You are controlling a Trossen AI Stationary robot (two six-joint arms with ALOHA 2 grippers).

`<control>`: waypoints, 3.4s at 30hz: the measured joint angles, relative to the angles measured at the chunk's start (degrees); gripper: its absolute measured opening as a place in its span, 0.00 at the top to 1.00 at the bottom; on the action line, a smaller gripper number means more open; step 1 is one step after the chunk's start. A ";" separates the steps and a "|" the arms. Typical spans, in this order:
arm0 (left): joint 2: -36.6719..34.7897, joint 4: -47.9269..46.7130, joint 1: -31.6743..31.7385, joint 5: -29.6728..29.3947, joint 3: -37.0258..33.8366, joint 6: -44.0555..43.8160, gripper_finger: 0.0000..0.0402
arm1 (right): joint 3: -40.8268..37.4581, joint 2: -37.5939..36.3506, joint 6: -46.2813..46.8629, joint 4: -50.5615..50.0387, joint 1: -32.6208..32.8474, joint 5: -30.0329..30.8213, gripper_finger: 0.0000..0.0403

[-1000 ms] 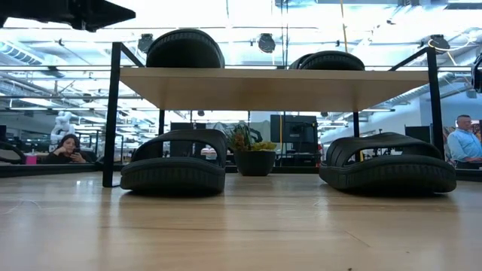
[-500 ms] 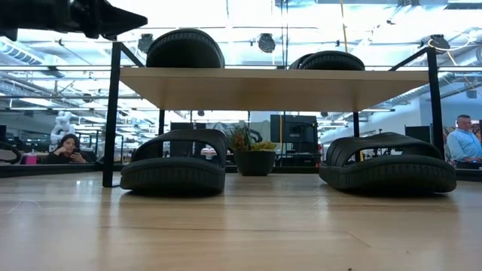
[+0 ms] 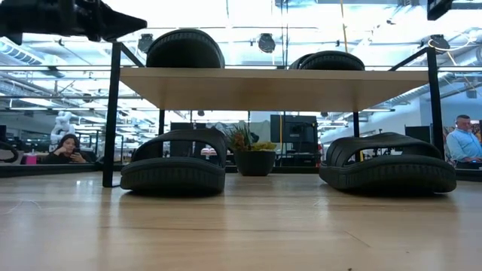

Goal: Pick and place slides into the shelf
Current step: Return to Home Position

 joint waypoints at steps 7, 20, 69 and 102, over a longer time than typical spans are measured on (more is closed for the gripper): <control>6.59 0.13 4.28 10.91 -1.05 -2.24 1.00 | -6.81 4.04 -5.28 8.83 0.00 -2.03 1.00; 8.56 4.95 7.95 12.93 -3.24 -3.08 1.00 | -11.71 7.01 -8.31 19.18 -8.17 -8.59 1.00; -15.76 -5.50 12.03 4.77 -9.95 -9.69 1.00 | -21.38 7.91 12.04 27.46 -44.63 -51.38 1.00; -22.98 -15.22 4.45 1.70 -11.65 -4.82 1.00 | -24.46 -2.03 4.68 15.16 -23.37 -29.26 1.00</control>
